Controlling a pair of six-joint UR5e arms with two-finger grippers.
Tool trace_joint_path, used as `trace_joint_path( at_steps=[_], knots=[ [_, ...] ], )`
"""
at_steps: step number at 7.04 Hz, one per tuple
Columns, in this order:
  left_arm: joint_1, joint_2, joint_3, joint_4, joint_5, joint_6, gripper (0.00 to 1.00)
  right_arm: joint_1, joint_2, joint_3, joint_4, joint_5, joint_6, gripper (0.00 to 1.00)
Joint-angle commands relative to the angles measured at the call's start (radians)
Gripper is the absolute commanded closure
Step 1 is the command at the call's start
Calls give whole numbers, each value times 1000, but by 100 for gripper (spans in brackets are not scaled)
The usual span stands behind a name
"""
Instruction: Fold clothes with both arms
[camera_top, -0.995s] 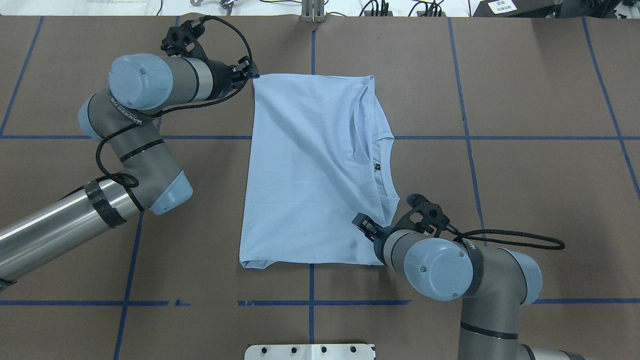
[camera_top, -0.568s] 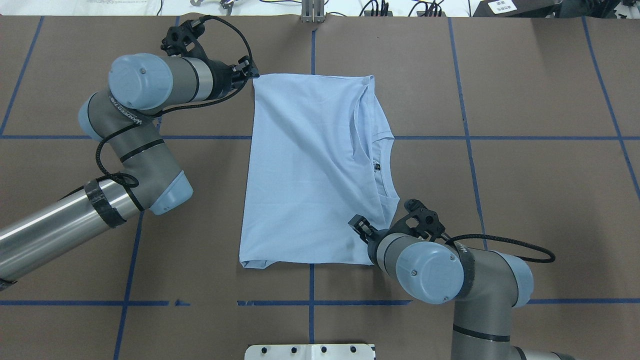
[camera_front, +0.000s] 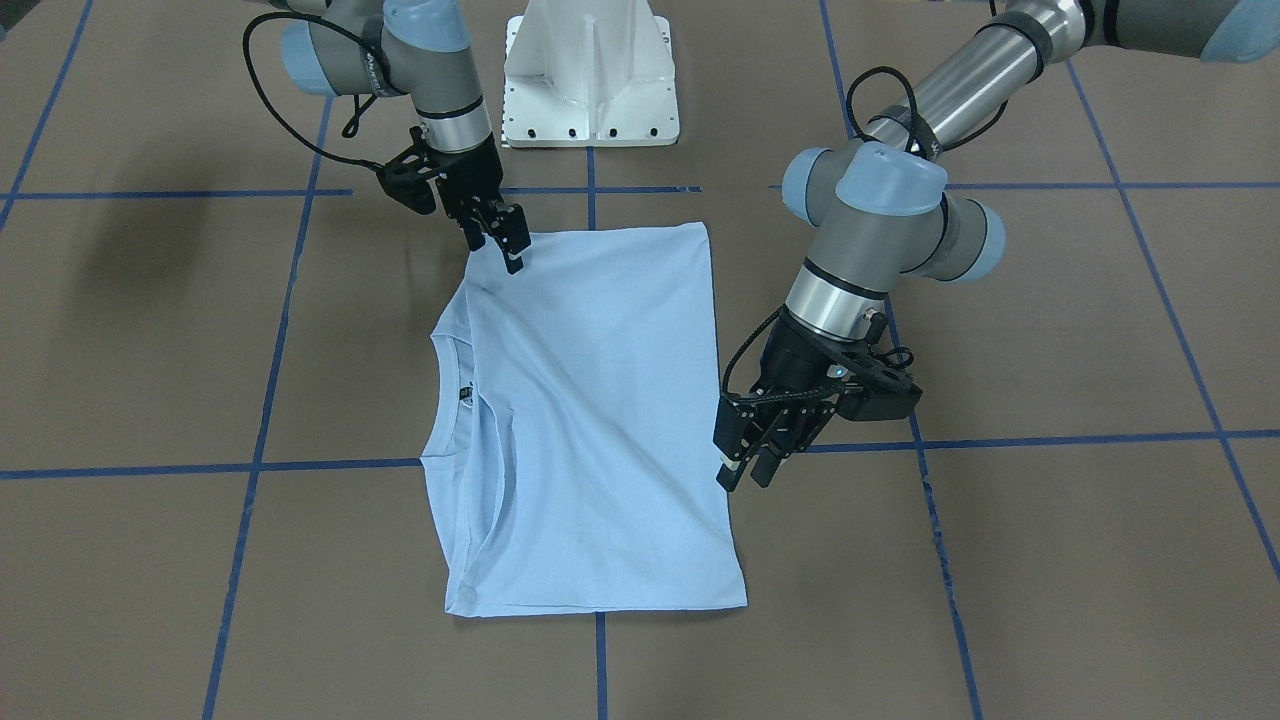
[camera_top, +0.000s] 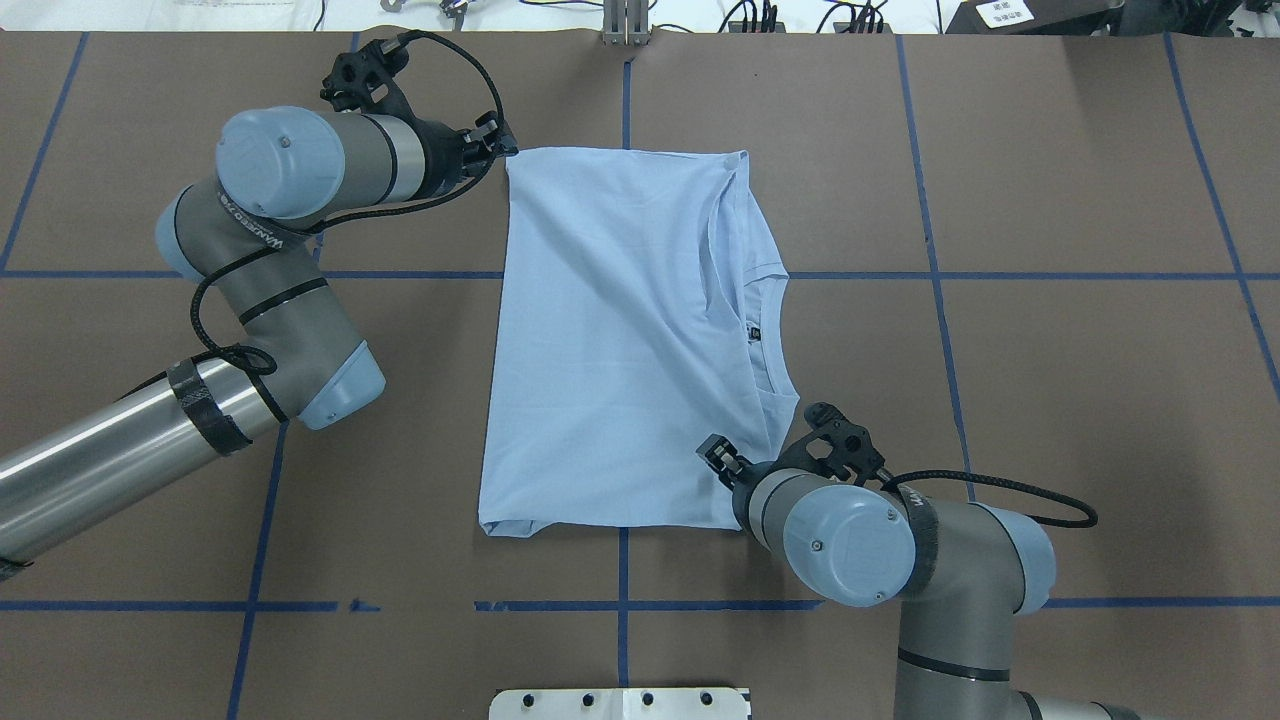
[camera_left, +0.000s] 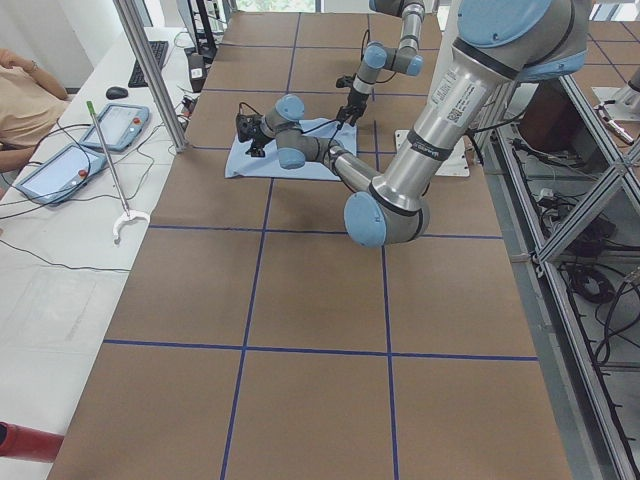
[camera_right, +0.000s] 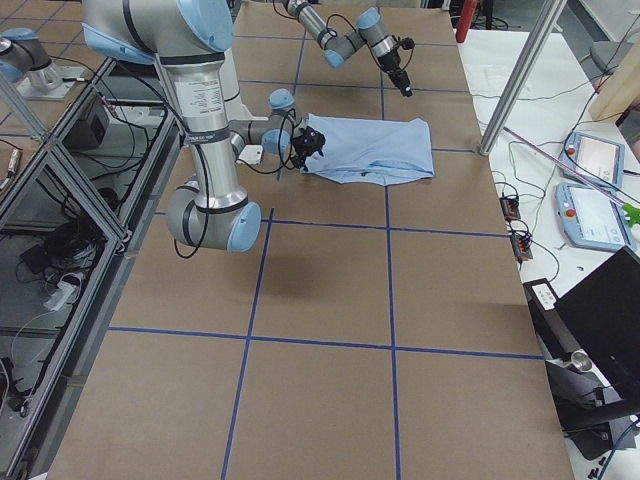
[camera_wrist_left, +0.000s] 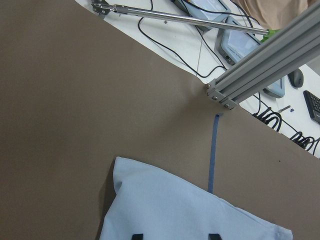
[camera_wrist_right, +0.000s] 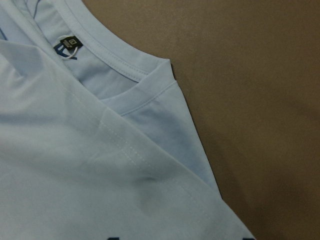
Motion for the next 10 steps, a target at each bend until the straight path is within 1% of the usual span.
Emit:
trace_joint_path(
  at_steps=[1,2,4,5,6,7,8,9,10],
  knots=[
    [1,8,-3,0,0,0,47,2,-6,-2,-1,3,-5,85],
    [1,23,-23,0,0,0,47,2,-11,-1,-1,3,-4,100],
    [-1,40,-38,0,0,0,47,10,-5,-1,-1,16,-10,100],
    [-1,48,-40,0,0,0,47,31,-2,4,-1,49,-10,100],
    [-1,51,-44,0,0,0,47,49,0,4,-2,60,-10,100],
    [2,61,-78,0,-3,-3,47,57,0,24,-4,85,-10,100],
    [16,122,-178,2,-8,-70,47,57,-12,66,-28,97,-10,100],
    [100,203,-304,26,1,-151,47,57,-19,106,-78,99,-6,100],
    [189,303,-465,70,8,-231,47,47,-34,136,-102,99,-4,100]
  ],
)
